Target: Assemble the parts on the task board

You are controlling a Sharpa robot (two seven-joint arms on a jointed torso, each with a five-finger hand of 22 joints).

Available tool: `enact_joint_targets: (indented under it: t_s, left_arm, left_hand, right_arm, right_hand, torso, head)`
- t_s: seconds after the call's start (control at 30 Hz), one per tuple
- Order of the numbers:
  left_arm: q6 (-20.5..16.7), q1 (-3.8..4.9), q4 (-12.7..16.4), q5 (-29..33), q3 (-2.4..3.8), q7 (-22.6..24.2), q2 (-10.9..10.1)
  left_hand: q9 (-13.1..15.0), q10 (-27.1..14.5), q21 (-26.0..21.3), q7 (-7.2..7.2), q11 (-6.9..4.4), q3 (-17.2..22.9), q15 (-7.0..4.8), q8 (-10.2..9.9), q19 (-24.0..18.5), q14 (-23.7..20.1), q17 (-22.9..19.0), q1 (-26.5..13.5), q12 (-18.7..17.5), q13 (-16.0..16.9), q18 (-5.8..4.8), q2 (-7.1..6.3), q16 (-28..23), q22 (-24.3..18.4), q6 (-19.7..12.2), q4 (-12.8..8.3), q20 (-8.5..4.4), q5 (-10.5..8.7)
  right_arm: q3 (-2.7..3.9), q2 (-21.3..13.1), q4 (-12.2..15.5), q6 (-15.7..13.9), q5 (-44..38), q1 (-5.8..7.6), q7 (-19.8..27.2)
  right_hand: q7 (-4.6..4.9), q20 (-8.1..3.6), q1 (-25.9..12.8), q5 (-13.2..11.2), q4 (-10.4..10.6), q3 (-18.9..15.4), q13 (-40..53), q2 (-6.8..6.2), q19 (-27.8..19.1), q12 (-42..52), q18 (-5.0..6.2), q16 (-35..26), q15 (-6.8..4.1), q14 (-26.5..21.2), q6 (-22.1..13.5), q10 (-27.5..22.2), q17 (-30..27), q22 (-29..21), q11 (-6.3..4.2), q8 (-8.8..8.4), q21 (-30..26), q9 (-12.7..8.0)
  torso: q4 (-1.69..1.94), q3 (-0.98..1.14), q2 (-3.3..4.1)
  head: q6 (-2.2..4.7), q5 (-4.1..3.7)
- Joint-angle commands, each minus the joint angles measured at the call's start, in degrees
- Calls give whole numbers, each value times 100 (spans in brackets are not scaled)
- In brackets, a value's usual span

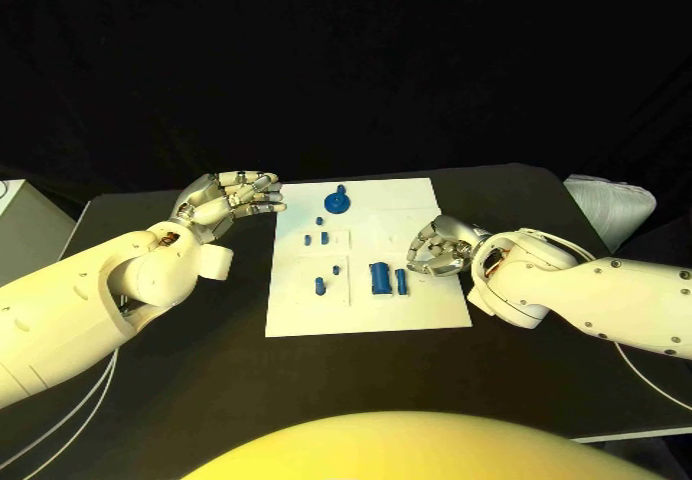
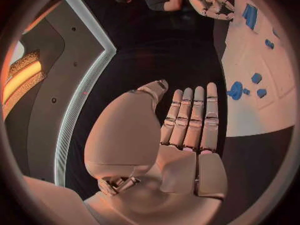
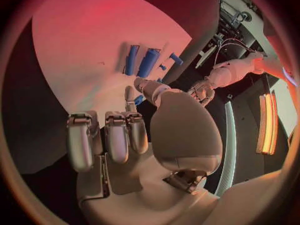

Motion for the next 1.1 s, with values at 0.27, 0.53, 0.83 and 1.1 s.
enact_joint_targets:
  t_s: [0.27, 0.53, 0.83, 1.1]
  left_arm:
    - [100, -6, 14, 1, 2, 46, 17]
    - [101, -6, 4, 0, 2, 47, 23]
    - [103, -6, 6, 0, 2, 45, 21]
    - [104, -6, 4, 0, 2, 43, 20]
  left_hand:
    - [-5, -23, -36, 10, 21, 4, 4, -1, 35, -41, 7, 7, -17, -8, 54, -24, -18, -8, -29, 24, 0, 3]
    - [-9, -27, -46, 11, 22, -1, 7, -2, 37, -49, 10, 9, -21, -7, 54, -19, -21, -14, -34, 35, 2, 5]
    - [-9, -27, -46, 11, 22, -1, 7, -2, 37, -49, 10, 9, -21, -7, 54, -19, -21, -14, -34, 35, 2, 5]
    - [-9, -27, -46, 11, 22, -1, 7, -2, 37, -49, 10, 9, -21, -7, 54, -19, -21, -14, -34, 35, 2, 5]
  right_arm:
    - [-2, 41, -158, -578, -646, -194, 1120]
    - [-3, 176, -367, -543, -824, -330, 956]
    - [-4, 256, -444, -436, -894, -405, 808]
    - [-4, 282, -430, -332, -905, -424, 752]
  right_hand:
    - [63, 48, 444, -348, -243, 277, 1510, 279, 575, 41, -56, 23, 43, 606, 170, 589, 1507, 1475, 71, -221, 113, -296]
    - [49, 29, 567, -601, -328, 354, 1510, 436, 579, 41, -61, 23, 18, 606, 307, 589, 1507, 1481, 58, -227, 136, -373]
    - [33, 27, 532, -642, -314, 337, 1510, 454, 580, 41, -61, 23, 10, 606, 372, 589, 1507, 1482, 49, -201, 141, -379]
    - [4, 21, 497, -663, -304, 305, 1510, 451, 584, 41, -65, 23, 3, 606, 427, 589, 1507, 1487, 24, -171, 162, -379]
  torso:
    - [6, 2, -2]
    - [12, -3, 1]
    - [-1, 0, 5]
    - [0, -2, -2]
  head:
    - [1, -34]
    - [1, -28]
    - [1, -13]
    - [1, -2]
